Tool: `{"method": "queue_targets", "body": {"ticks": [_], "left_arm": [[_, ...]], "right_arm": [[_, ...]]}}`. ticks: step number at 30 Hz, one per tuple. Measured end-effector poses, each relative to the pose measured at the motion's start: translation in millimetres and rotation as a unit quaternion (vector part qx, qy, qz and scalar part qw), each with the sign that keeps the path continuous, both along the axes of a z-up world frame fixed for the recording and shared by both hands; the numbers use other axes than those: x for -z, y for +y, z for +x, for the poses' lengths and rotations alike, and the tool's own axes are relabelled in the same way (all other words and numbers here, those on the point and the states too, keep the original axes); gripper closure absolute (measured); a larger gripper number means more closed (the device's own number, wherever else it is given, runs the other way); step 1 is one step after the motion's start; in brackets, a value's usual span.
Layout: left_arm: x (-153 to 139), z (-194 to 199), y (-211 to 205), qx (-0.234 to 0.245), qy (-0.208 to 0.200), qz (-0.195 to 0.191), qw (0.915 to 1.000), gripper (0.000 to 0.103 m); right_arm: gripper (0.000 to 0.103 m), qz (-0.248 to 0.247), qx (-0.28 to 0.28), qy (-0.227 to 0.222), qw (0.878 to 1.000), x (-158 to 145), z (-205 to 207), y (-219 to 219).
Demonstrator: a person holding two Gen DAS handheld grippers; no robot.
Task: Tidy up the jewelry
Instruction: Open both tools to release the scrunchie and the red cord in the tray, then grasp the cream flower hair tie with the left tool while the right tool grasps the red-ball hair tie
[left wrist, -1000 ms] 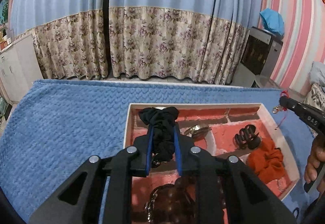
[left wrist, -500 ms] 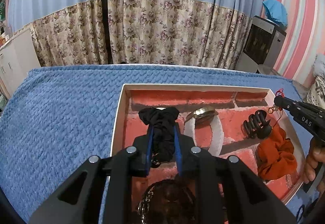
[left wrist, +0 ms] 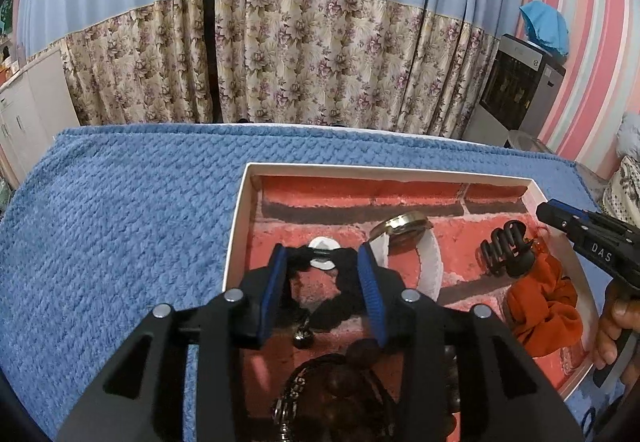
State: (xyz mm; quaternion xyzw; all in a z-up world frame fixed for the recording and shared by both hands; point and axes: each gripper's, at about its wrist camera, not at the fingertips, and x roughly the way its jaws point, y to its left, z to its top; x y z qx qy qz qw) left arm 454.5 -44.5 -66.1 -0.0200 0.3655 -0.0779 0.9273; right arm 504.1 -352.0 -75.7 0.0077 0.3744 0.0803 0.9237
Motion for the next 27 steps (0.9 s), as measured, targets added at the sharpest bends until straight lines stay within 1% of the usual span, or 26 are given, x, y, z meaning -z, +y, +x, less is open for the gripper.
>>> {"method": "queue_targets", "body": {"ticks": [2,4,5,6,7,8,9,11,13,15,17,19,20,21,22,23,25,27], "left_arm": [[-0.2,0.2,1.0,0.0,0.0,0.0,1.0,0.066],[0.0,0.3,1.7,0.0,0.001,-0.003,1.0,0.066],[-0.4,0.9,0.9,0.0,0.001,-0.004,1.0,0.065],[-0.2,0.8,1.7,-0.001,0.002,-0.006,1.0,0.06],[-0.5,0.7,2.3,0.001,0.003,-0.01,1.0,0.056],[-2.2,-0.3,3.5,0.005,0.001,-0.017,0.9998,0.049],[-4.6,-1.7,3.1,0.005,-0.003,-0.018,0.9998,0.047],[-12.9,-6.7,0.0,0.006,-0.019,-0.001,0.9998,0.047],[-22.5,-12.4,-3.6,0.01,-0.027,0.002,0.9996,0.046],[-39.4,-23.1,-4.4,0.011,-0.047,0.007,0.9988,0.046],[-53.0,-35.5,-0.4,0.011,-0.057,0.011,0.9982,0.046],[-64.8,-53.2,4.8,0.004,-0.066,0.029,0.9974,0.045],[-70.9,-66.8,8.4,0.003,-0.07,0.039,0.9968,0.045],[-75.8,-82.8,14.2,-0.004,-0.075,0.04,0.9963,0.041],[-78.3,-95.1,17.9,-0.009,-0.079,0.04,0.9961,0.039],[-78.7,-116.7,24.4,-0.014,-0.083,0.036,0.9958,0.038],[-73.4,-146.0,29.6,-0.012,-0.081,0.035,0.9961,0.037],[-59.5,-179.1,28.7,0.013,-0.068,0.036,0.9969,0.037]], "right_arm": [[0.074,0.003,0.0,0.002,1.0,1.1,0.1,-0.3],[0.061,0.007,0.002,-0.001,1.0,0.2,-0.8,-1.2],[0.057,0.009,0.003,-0.003,1.0,-1.0,-1.3,-2.0],[0.049,0.012,0.005,-0.005,1.0,-2.1,-2.0,-2.9],[0.045,0.017,0.005,-0.009,1.0,-4.9,-3.5,-4.4],[0.044,0.021,0.006,-0.013,1.0,-8.8,-5.3,-5.7],[0.043,0.022,0.007,-0.017,1.0,-11.8,-6.9,-6.3],[0.042,0.027,0.011,-0.032,0.999,-23.4,-12.0,-8.7],[0.042,0.027,0.015,-0.048,0.998,-36.1,-19.0,-10.3],[0.042,0.026,0.018,-0.062,0.998,-47.4,-26.8,-12.6],[0.042,0.032,0.029,-0.079,0.996,-60.8,-44.8,-19.1],[0.04,0.013,0.026,-0.091,0.995,-72.9,-70.5,-26.8],[0.039,0.001,0.03,-0.097,0.995,-76.7,-83.4,-31.3],[0.037,-0.006,0.034,-0.102,0.994,-78.7,-94.7,-36.7],[0.036,-0.007,0.04,-0.104,0.994,-79.5,-112.8,-46.5],[0.035,-0.004,0.044,-0.103,0.994,-77.4,-128.9,-55.1],[0.035,-0.001,0.045,-0.09,0.995,-66.8,-163.5,-69.3],[0.036,-0.004,0.043,-0.075,0.996,-53.7,-191.7,-75.6]]}}
